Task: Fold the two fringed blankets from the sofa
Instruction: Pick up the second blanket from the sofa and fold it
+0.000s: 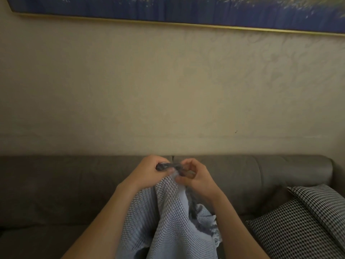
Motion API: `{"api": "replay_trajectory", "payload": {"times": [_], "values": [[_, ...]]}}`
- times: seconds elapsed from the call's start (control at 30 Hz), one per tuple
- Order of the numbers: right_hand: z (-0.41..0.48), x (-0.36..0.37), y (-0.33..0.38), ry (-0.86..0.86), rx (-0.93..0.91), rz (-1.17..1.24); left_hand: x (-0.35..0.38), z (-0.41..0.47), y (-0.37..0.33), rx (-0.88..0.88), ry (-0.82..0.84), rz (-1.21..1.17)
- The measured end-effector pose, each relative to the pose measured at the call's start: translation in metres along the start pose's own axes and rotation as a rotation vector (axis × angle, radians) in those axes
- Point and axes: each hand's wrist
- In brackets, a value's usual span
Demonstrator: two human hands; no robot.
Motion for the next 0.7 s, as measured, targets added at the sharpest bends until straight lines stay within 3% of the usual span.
{"api": "replay_trajectory", "payload": {"times": [0.2, 0.4, 0.7], "values": [[0.006, -0.001, -0.016, 0.116, 0.039, -0.287, -0.012, 0.003, -0.014, -0.031, 0.060, -0.011], [0.004, 0.015, -0.012, 0.212, 0.037, -0.365, -0.017, 0.010, -0.023, -0.029, 0.169, 0.192], [0.008, 0.020, 0.004, 0.180, 0.017, -0.315, -0.033, 0.015, -0.028, 0.137, -0.006, 0.336]]}}
Point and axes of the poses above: each hand's wrist, its own z-axis towards the middle knuckle, its own x-axis out of the palm, y = z × x, and after that the axes turned 11 degrees about x, right-handed
